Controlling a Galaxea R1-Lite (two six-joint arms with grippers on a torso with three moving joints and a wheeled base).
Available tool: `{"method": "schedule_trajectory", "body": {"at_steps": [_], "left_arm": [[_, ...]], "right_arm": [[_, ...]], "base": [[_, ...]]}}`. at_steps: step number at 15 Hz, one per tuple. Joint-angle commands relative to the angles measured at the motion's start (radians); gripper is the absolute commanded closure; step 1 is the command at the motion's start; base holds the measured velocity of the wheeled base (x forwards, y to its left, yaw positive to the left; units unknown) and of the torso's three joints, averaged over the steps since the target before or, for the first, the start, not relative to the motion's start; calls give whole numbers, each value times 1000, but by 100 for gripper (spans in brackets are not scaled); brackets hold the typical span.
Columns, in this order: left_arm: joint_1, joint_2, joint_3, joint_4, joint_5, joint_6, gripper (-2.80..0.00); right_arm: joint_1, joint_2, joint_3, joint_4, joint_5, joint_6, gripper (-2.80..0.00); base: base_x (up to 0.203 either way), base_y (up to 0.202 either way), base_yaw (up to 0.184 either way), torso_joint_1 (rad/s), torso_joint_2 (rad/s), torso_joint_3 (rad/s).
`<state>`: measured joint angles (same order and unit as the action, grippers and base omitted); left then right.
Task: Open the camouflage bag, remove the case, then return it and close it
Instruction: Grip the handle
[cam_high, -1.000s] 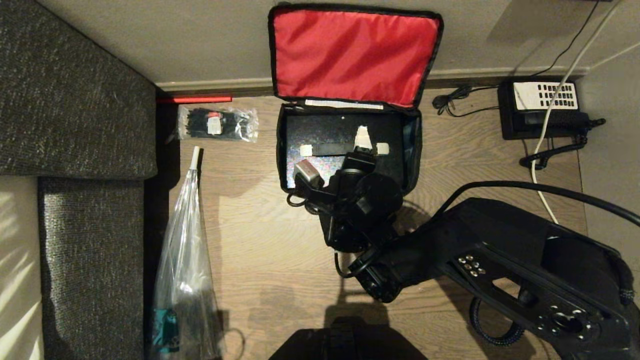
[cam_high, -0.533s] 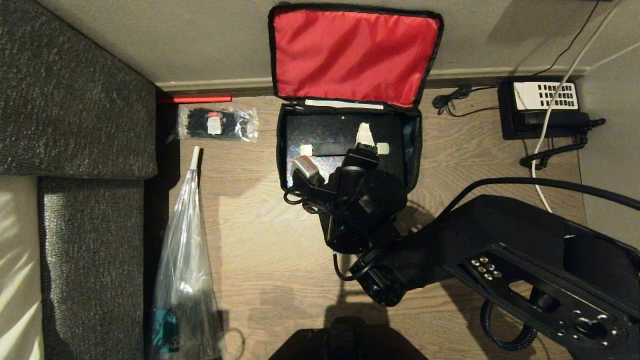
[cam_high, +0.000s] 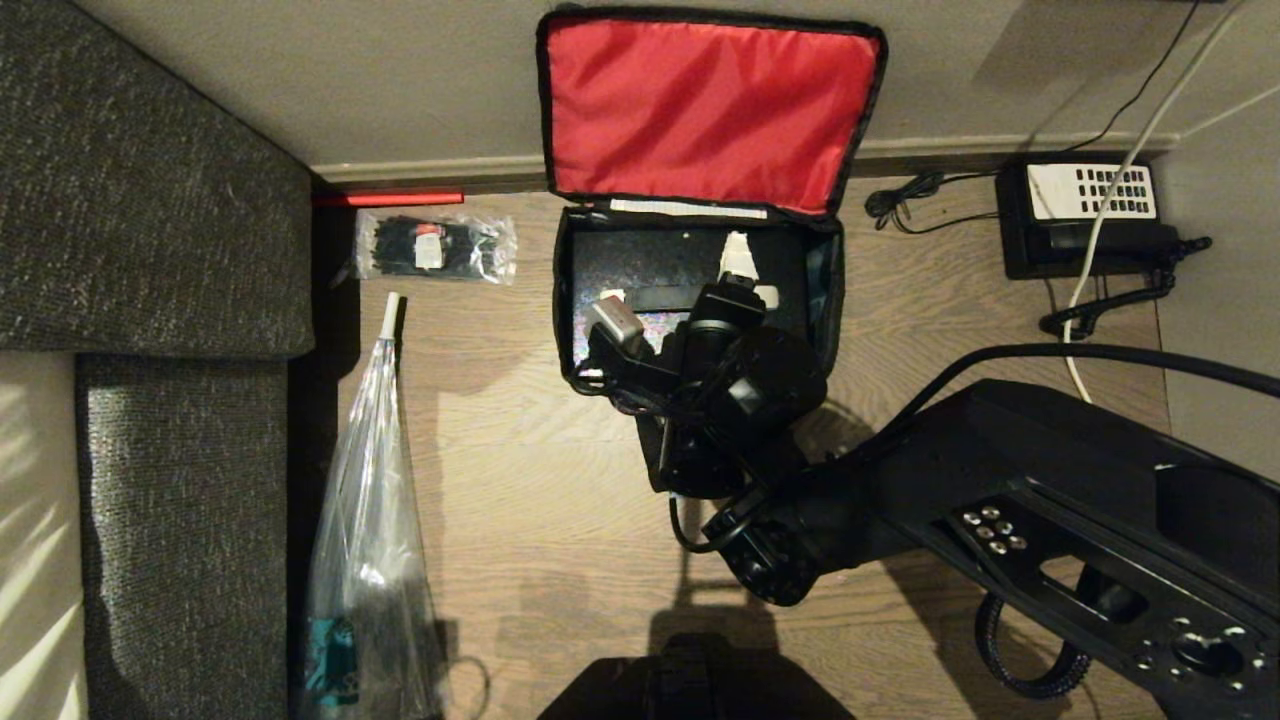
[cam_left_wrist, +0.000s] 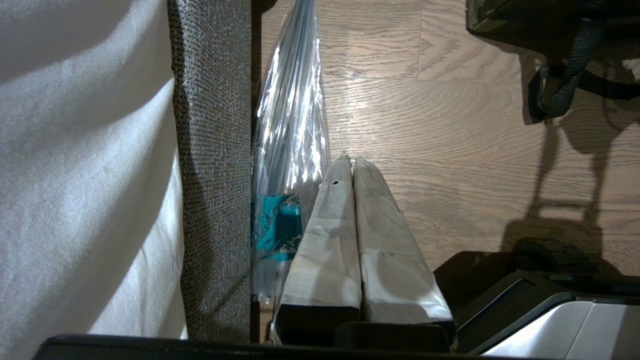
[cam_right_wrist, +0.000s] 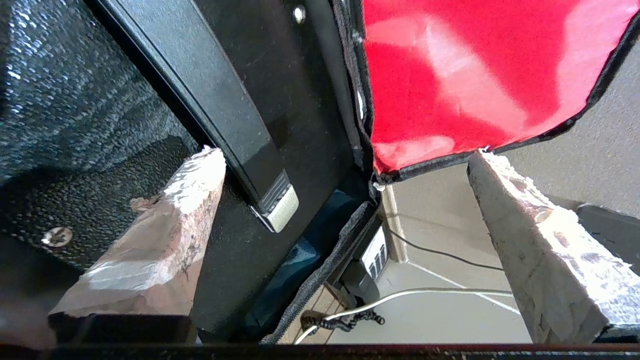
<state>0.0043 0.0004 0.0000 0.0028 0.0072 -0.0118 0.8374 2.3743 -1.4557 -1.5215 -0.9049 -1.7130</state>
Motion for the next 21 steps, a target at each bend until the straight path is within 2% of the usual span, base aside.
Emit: {"method": "schedule_trajectory", "body": {"at_steps": [1, 10, 16, 21], "left_arm": [[0, 0, 3, 0, 0, 0, 0], [0, 0, 3, 0, 0, -2, 0], [0, 0, 3, 0, 0, -2, 0], [0, 0, 3, 0, 0, 0, 0]], "right_arm": [[0, -8, -1, -9, -5, -10, -280], [0, -4, -8, -9, -5, -10, -280], [1, -6, -3, -9, -5, -10, -280], [6, -7, 8, -9, -29, -11, -280]], "base": [[0, 0, 0, 0, 0, 0], [0, 0, 0, 0, 0, 0], [48, 0, 0, 1, 2, 2], [0, 0, 0, 0, 0, 0]]}}
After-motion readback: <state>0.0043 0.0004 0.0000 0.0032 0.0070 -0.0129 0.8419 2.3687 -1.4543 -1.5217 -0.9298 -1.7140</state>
